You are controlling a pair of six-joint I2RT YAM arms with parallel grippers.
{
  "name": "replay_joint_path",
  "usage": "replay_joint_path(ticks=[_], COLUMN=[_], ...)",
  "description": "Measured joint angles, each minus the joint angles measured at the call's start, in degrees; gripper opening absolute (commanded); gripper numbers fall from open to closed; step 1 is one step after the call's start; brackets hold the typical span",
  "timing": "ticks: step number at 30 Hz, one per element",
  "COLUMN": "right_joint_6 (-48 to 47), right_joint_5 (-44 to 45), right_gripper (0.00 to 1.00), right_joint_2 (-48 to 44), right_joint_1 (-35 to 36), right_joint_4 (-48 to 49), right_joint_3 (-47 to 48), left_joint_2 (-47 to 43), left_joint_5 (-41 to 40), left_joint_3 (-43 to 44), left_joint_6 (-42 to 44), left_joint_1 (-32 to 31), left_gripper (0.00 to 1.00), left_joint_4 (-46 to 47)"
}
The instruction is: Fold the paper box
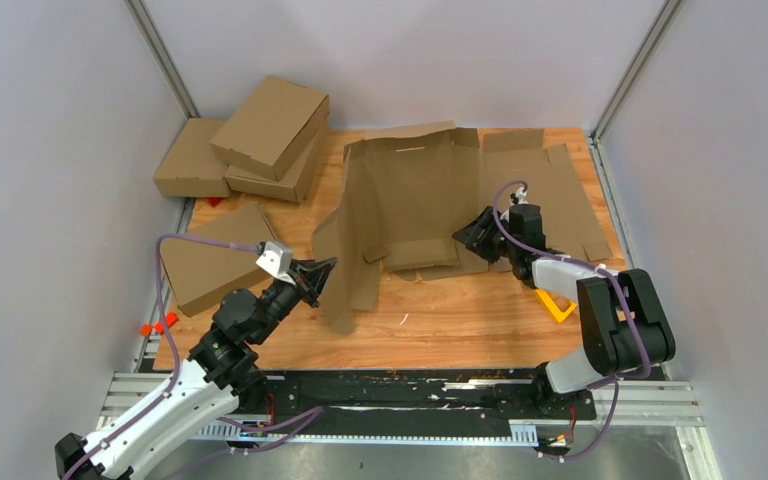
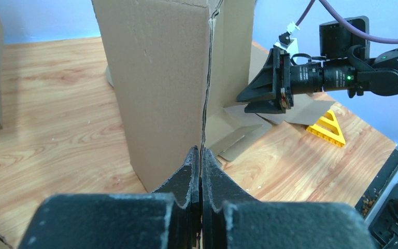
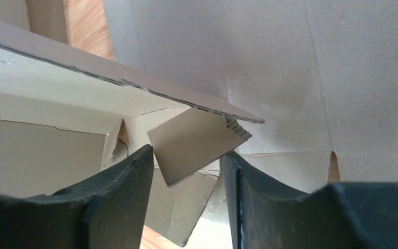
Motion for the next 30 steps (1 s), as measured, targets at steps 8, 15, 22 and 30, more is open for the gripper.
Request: replay_joint_path(ticks=[8, 15, 22, 30], right_joint_6=[1.0, 0.9, 1.5, -1.5], right_joint_5=[-0.9, -0.9, -0.8, 2.8], right_gripper=[0.49, 0.27, 0.56, 0.71], right_joint_2=[-0.2, -0.2, -0.4, -5.8], right_joint_1=[0.0, 0.0, 0.6, 1.3], right_joint_4=[1.6, 1.9, 2.7, 0.2], right_joint_3=[-0.1, -0.2, -1.0, -2.3], left_joint_2=[1.0, 1.6, 2.2, 2.4], left_joint_5=[1.5, 2.1, 2.5, 2.7], left_joint_3=[0.1, 0.4, 0.4, 0.4], left_joint_6=[0.4, 0.7, 0.8, 0.8], left_joint_1=[0.0, 0.0, 0.0, 0.0], left_gripper=[0.00, 0.00, 0.00, 0.00], left_joint_4=[0.7, 1.0, 1.5, 1.8])
